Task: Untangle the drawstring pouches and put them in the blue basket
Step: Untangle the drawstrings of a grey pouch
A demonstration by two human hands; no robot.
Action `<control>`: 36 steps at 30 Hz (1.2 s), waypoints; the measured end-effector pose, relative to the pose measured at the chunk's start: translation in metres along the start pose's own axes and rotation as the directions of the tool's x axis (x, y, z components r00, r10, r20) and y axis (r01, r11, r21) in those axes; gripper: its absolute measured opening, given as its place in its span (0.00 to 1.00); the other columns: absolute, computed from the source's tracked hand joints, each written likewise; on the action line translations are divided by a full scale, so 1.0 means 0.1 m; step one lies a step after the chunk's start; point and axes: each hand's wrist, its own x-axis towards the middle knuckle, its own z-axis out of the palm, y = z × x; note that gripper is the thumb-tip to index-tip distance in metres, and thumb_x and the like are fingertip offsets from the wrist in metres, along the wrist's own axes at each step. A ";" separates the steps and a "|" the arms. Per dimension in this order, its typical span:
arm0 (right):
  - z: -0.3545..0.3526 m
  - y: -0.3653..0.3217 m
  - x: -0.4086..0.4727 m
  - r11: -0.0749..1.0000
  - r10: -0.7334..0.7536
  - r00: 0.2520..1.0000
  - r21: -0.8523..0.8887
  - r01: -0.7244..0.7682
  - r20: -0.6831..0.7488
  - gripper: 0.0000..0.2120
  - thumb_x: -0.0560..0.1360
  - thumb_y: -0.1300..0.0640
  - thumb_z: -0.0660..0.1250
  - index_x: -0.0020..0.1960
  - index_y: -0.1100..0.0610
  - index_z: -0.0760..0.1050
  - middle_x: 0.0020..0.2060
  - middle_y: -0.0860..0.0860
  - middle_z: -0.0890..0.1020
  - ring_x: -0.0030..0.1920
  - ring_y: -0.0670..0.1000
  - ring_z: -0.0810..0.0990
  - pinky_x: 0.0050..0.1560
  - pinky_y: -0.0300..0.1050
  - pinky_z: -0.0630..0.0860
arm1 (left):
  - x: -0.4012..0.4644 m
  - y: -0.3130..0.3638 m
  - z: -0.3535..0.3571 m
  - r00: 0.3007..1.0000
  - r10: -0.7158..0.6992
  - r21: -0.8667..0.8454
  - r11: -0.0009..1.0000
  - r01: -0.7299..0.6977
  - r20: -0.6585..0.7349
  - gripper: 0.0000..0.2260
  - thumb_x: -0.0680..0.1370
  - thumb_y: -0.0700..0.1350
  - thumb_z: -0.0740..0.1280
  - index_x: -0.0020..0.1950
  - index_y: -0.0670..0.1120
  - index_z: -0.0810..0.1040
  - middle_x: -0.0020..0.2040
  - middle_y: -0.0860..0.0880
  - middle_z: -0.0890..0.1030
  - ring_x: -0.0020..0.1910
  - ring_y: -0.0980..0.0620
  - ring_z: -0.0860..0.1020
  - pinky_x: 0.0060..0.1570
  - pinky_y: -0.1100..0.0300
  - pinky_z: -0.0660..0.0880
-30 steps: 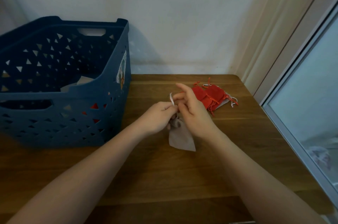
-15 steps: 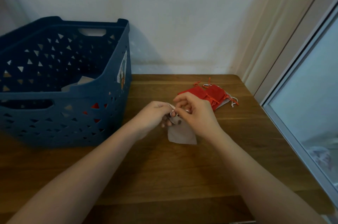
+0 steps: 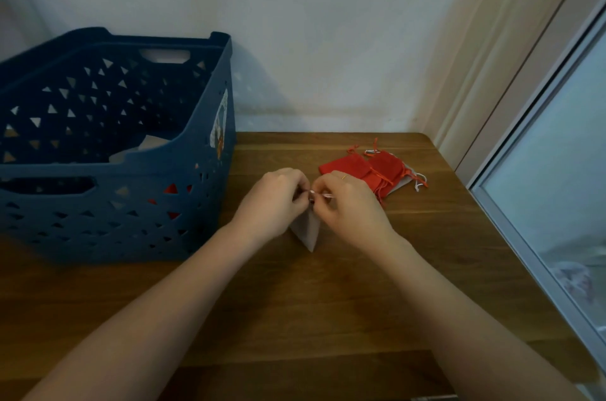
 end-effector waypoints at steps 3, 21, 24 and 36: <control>-0.08 -0.01 0.03 0.773 0.237 0.946 0.548 -0.321 0.220 0.08 0.77 0.61 0.62 0.42 0.53 0.77 0.32 0.43 0.77 0.31 0.39 0.73 0.33 0.34 0.66 | -0.02 0.01 -0.01 0.998 0.021 -0.052 0.998 -0.024 -0.058 0.05 0.77 0.45 0.65 0.52 0.51 0.74 0.48 0.57 0.72 0.45 0.60 0.72 0.45 0.65 0.70; -0.13 0.06 0.11 0.231 0.346 0.802 0.784 -0.576 0.488 0.08 0.77 0.61 0.61 0.43 0.59 0.78 0.28 0.47 0.73 0.27 0.43 0.66 0.27 0.36 0.58 | -0.02 0.02 0.05 0.986 0.111 -0.037 0.992 -0.117 -0.125 0.03 0.79 0.47 0.62 0.49 0.50 0.74 0.50 0.54 0.74 0.46 0.58 0.75 0.48 0.62 0.75; -0.18 0.05 0.12 0.296 0.339 0.800 0.751 -0.591 0.496 0.07 0.77 0.61 0.62 0.43 0.58 0.78 0.29 0.47 0.73 0.27 0.43 0.66 0.26 0.35 0.59 | -0.02 0.01 0.07 0.981 0.128 -0.051 0.989 -0.137 -0.148 0.04 0.79 0.46 0.62 0.44 0.51 0.70 0.49 0.55 0.72 0.43 0.58 0.74 0.43 0.63 0.75; -0.04 0.08 0.12 0.509 0.536 0.795 0.643 -0.572 0.283 0.12 0.76 0.64 0.58 0.35 0.53 0.69 0.27 0.46 0.68 0.26 0.44 0.64 0.25 0.34 0.60 | 0.01 -0.07 0.11 0.995 -0.096 -0.158 0.983 0.098 0.022 0.09 0.78 0.46 0.61 0.38 0.49 0.71 0.37 0.51 0.76 0.35 0.54 0.74 0.35 0.61 0.72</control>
